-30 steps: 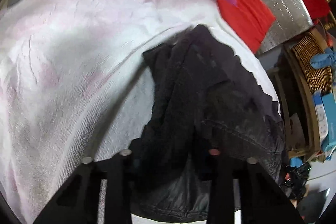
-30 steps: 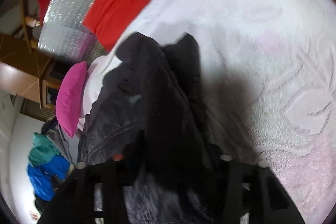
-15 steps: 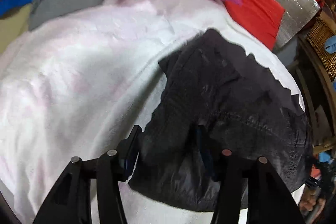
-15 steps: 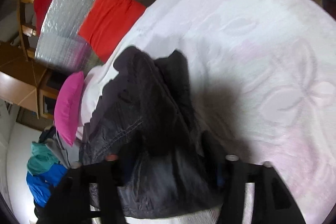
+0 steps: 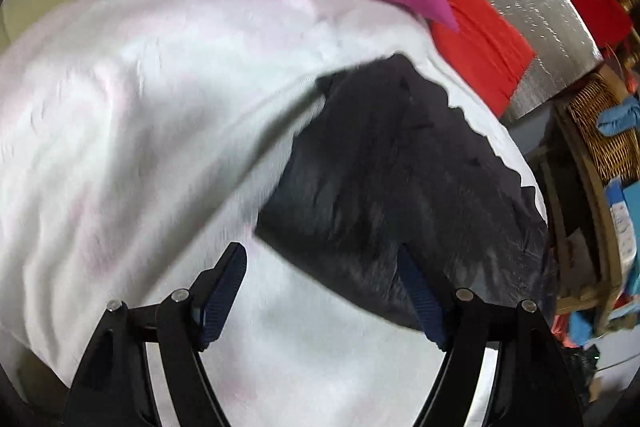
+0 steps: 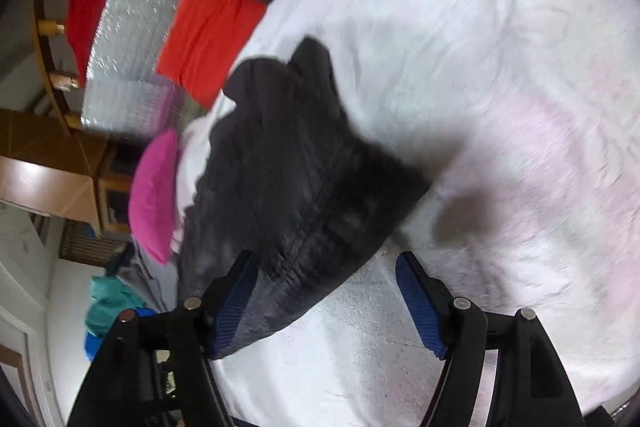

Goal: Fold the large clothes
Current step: 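Press the folded black jacket flat with both tools and release it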

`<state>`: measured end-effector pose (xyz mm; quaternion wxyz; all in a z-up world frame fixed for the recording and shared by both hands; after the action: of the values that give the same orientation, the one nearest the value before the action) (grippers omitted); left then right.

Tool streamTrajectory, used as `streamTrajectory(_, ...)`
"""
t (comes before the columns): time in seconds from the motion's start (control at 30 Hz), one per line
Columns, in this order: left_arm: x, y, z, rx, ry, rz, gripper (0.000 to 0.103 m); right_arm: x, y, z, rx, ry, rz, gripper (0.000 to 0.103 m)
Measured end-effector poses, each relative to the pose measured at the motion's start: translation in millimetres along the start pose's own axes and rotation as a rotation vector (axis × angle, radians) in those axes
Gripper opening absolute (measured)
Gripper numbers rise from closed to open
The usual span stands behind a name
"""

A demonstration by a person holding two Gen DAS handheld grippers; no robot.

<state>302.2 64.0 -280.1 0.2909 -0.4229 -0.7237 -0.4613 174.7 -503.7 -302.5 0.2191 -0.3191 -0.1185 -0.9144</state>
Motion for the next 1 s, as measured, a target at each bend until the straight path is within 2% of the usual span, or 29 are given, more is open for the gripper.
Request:
streamTrajectory(0.13,-20,-5,0,0.046,0.003,0.075,0.078,-27,-1,11,-0.005,-0.010,0.002,0.075)
streamTrajectory(0.27,-31,0,-8,0.041,-0.002,0.053,0.078,-44,-2,22,0.010,-0.046,-0.080,0.075)
streamTrajectory(0.33,-31,3,-15,0.014,0.011,0.003,0.077,-43,-7,30,0.065,-0.073,-0.128,0.068)
streamTrajectory(0.37,-32,4,-19,-0.010,0.023,-0.006,0.074,-42,-10,37,0.106,-0.098,-0.157,0.059)
streamTrajectory(0.4,-34,5,-23,-0.040,0.044,-0.014,0.066,-40,-12,42,0.148,-0.120,-0.180,0.051)
streamTrajectory(0.47,-31,5,-33,-0.098,0.079,-0.043,0.062,-32,-17,55,0.224,-0.125,-0.242,0.045)
streamTrajectory(0.57,-34,6,-40,-0.123,0.100,-0.048,0.062,-28,-23,71,0.307,-0.126,-0.300,0.044)
streamTrajectory(0.63,-43,4,-37,-0.124,0.130,-0.012,0.063,-40,-23,70,0.320,-0.190,-0.272,0.044)
streamTrajectory(0.67,-47,5,-39,-0.125,0.134,-0.007,0.064,-50,-20,63,0.289,-0.221,-0.229,0.044)
streamTrajectory(0.77,-46,5,-46,-0.135,0.134,0.008,0.070,-47,-11,54,0.203,-0.159,-0.191,0.047)
streamTrajectory(0.83,-40,-1,-47,-0.125,0.115,0.028,0.072,-42,-11,51,0.178,-0.130,-0.180,0.055)
streamTrajectory(0.87,-36,-5,-46,-0.119,0.101,0.032,0.072,-40,-12,49,0.152,-0.109,-0.156,0.066)
streamTrajectory(1.0,-34,-19,-55,-0.100,-0.024,0.058,0.073,-40,-30,42,0.108,-0.036,-0.085,0.070)
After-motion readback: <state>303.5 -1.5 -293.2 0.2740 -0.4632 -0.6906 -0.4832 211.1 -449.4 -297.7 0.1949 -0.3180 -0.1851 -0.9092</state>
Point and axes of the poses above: each gripper's, at about its wrist camera, not at the fingertips, and x roughly against the way its jaws point, z to its left, y to its top, the point moved 1 cm from there along -x, roughly the way its jaws point, and after that the axes turned 7 degrees about -x, right-handed, at the moved point
